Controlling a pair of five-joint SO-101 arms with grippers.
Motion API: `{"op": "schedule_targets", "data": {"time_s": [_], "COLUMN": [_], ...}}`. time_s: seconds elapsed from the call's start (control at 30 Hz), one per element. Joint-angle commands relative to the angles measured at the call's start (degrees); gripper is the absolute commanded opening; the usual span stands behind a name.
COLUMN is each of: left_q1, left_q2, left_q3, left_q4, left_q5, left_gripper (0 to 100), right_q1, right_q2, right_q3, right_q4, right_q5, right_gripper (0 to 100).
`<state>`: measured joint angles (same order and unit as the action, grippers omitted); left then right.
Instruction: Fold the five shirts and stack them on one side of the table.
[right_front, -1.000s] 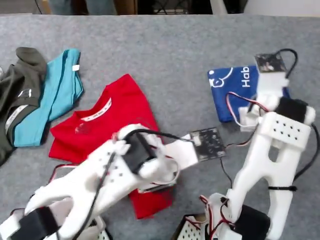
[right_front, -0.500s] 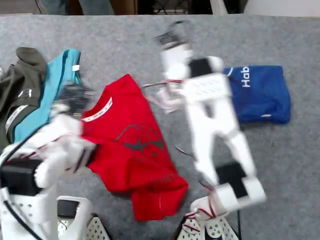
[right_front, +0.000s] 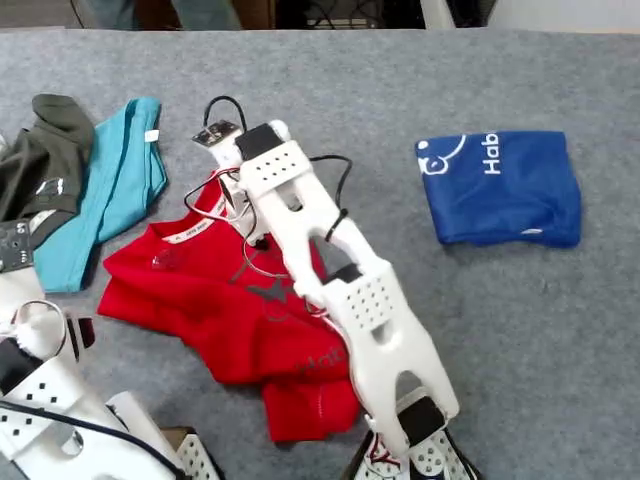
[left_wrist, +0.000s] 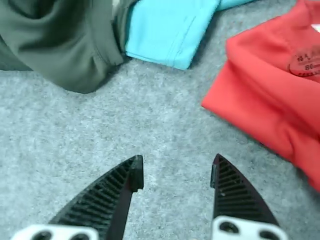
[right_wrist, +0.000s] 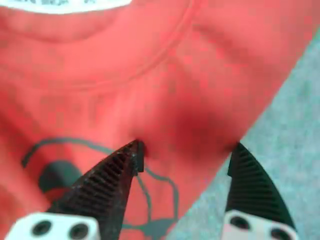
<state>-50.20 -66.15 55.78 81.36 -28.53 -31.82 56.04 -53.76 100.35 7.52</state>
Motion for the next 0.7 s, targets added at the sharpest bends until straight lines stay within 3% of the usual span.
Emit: {"op": "schedule_targets", "data": {"time_s": [0.0,0.07,0.13,0.33,0.67], "left_q1": [-0.7,-0.7,-0.6,1.9,7.5], "left_q2": [-0.4,-0.4,-0.4,-0.4,-0.4], "left_q3": [-0.1,0.0,0.0,0.0,0.0], "left_q4": [-1.0,-1.0,-1.0,-0.9,-0.9], "left_q5": [-0.4,-0.4,-0.4,-0.5,-0.2], "left_gripper": [24,24,24,24,24], "right_q1": [3.1,4.8,7.2,15.2,25.7], "right_q2": [0.3,0.3,0.1,-4.4,-29.8], "right_q3": [-4.1,-4.1,-4.0,-0.3,33.5], "right_q4": [0.6,0.7,0.9,0.9,0.9], "right_q5": [-0.4,-0.3,-0.4,-0.3,2.5], "right_gripper": [10.8,0.6,3.8,1.2,1.2]}}
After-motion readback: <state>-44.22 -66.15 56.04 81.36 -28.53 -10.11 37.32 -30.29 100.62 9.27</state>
